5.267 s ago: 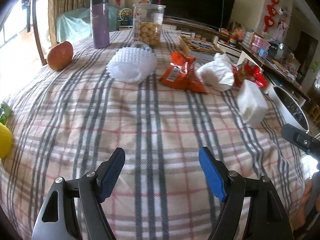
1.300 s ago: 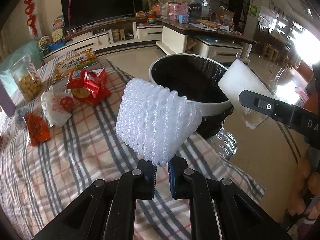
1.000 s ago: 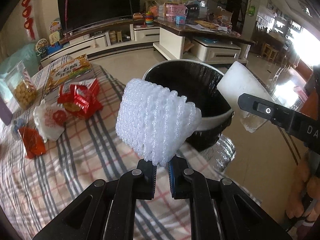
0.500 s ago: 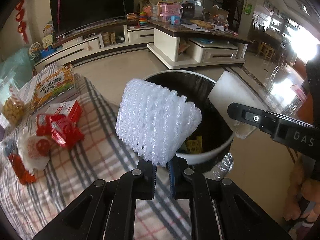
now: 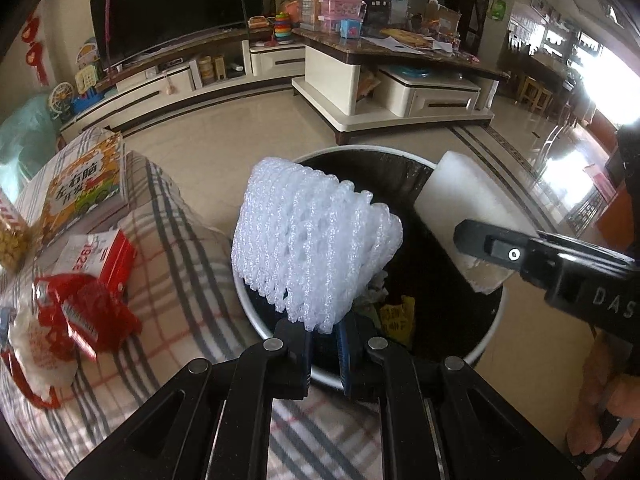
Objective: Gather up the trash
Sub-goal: 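Carry the mesh net and foam block over the trash bin, then open both tools to drop the mesh net and foam block into the bin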
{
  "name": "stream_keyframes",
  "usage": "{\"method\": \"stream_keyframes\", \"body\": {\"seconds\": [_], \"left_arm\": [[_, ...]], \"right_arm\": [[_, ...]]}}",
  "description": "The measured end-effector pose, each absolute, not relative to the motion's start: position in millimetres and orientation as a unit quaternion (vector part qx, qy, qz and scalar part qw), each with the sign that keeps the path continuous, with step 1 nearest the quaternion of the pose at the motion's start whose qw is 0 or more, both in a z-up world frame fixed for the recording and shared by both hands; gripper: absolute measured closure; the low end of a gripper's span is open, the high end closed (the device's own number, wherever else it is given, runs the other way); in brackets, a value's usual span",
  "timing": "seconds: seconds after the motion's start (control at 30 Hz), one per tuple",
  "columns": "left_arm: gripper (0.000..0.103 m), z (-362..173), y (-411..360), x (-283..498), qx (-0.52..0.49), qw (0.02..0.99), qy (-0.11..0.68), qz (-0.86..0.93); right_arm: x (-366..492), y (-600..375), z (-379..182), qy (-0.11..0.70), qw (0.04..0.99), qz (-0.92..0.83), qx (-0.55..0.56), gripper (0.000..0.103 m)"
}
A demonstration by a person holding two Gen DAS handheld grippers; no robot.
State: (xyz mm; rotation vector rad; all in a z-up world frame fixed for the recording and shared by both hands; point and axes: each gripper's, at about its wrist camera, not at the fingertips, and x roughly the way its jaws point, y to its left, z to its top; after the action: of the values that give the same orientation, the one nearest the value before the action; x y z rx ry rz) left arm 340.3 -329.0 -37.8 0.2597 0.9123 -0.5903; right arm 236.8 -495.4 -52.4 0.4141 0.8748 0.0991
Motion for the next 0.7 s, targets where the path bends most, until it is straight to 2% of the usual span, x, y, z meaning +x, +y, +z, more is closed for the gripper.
{"method": "stream_keyframes", "body": {"seconds": [0.4, 0.47, 0.57, 0.63, 0.7], "left_arm": [[0.093, -51, -342, 357, 0.129, 0.839, 0.448, -0.279], [0.091, -52, -343, 359, 0.127, 0.838, 0.45, -0.282], [0.079, -50, -343, 359, 0.128, 0.84, 0.447, -0.28], [0.057, -47, -340, 357, 0.125, 0.844, 0.441, -0.279], [0.045, -44, -336, 354, 0.122, 0.849, 0.433, -0.275]], "right_arm": [[254, -498, -58, 0.431, 0.88, 0.045, 0.196, 0.07], [255, -499, -59, 0.433, 0.878, 0.046, 0.197, 0.07], [258, -500, -59, 0.435, 0.876, 0.049, 0.202, 0.068], [258, -500, -59, 0.437, 0.875, 0.05, 0.202, 0.066], [258, -502, -59, 0.437, 0.875, 0.051, 0.203, 0.066]]}}
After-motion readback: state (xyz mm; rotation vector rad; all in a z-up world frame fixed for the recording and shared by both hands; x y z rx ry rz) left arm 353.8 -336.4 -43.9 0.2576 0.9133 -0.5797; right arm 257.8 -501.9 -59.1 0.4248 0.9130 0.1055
